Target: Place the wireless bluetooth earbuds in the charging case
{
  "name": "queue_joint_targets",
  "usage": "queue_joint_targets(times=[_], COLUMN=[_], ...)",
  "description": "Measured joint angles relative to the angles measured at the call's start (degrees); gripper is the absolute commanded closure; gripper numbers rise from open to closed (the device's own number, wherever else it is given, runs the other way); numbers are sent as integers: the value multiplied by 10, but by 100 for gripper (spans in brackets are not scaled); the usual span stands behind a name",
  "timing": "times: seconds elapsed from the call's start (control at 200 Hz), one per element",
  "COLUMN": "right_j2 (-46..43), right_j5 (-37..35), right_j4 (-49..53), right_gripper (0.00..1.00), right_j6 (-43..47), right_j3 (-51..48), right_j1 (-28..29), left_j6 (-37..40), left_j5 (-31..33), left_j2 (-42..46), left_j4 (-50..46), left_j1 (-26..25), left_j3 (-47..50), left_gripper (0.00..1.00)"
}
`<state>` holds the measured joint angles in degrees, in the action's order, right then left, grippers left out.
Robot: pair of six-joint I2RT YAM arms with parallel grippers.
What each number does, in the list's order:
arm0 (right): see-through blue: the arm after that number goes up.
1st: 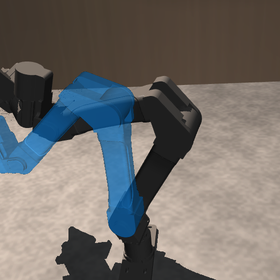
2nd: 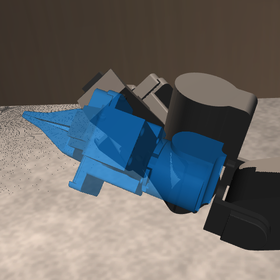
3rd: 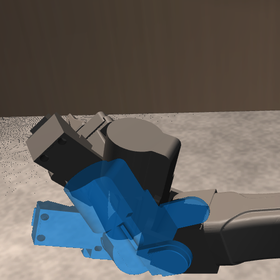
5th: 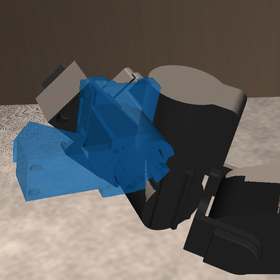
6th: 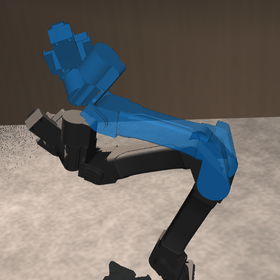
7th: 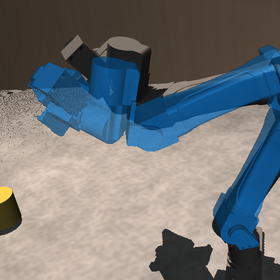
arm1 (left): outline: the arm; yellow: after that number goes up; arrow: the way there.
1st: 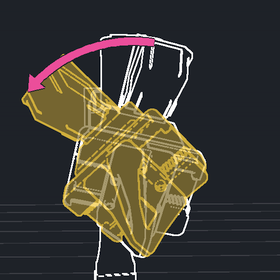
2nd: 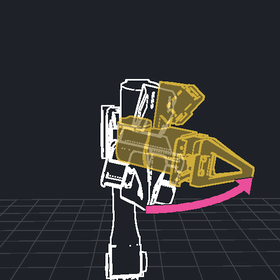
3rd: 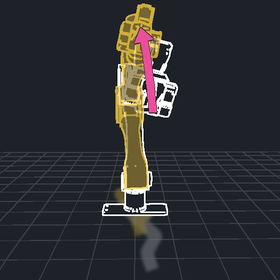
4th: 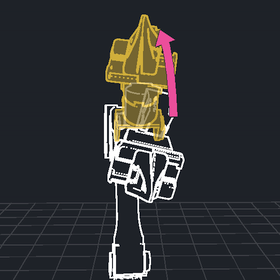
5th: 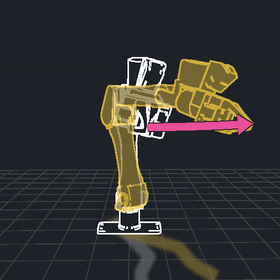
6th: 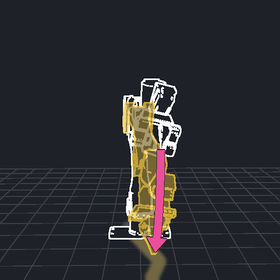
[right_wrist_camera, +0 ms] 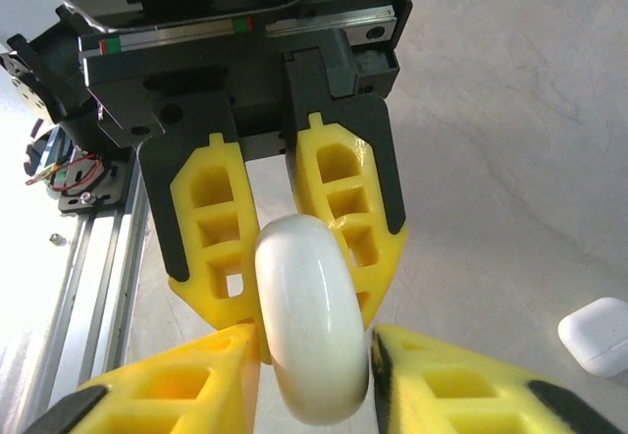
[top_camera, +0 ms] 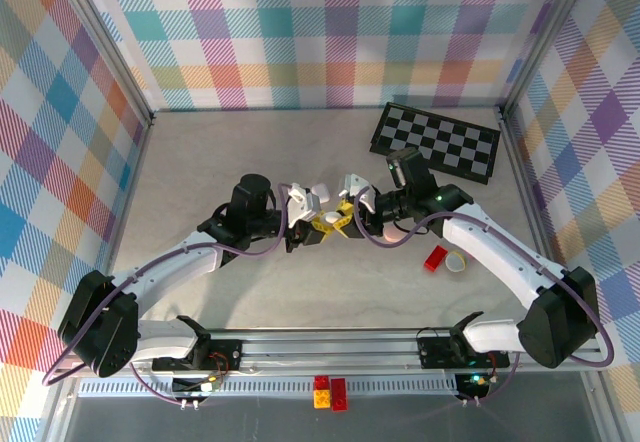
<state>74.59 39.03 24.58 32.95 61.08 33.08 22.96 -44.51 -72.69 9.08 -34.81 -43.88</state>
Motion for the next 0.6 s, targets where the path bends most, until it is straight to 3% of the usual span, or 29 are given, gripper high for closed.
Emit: queue_joint_targets(times=[0.095,0.165,0.365,0.395,0.445,0.605], right_j2=[0,-1,-21,-27,-36,-63], right_j5=[0,-4,-26,-31,-47,-127], right_j4=[0,-1,-53,-66,-93,-199], right_gripper=[85,88,89,90,90,93], right_j6=[6,6,-26,-36,-61,-171], right_j3=[0,0,-34,-46,-69,-152], right_j1=[-1,-1,0,0,0,-1], left_j6=[-5,-11,-45,-51,-55,-69], left_j5=[3,7,52,59,67,100], left_j2=[0,0,0,0,0,12], left_j4=[0,3,71,82,99,133], left_j1=[0,0,-2,-2,-3,-3], left_j3=[0,0,16,19,25,56], left_gripper=[96,87,26,13,2,0])
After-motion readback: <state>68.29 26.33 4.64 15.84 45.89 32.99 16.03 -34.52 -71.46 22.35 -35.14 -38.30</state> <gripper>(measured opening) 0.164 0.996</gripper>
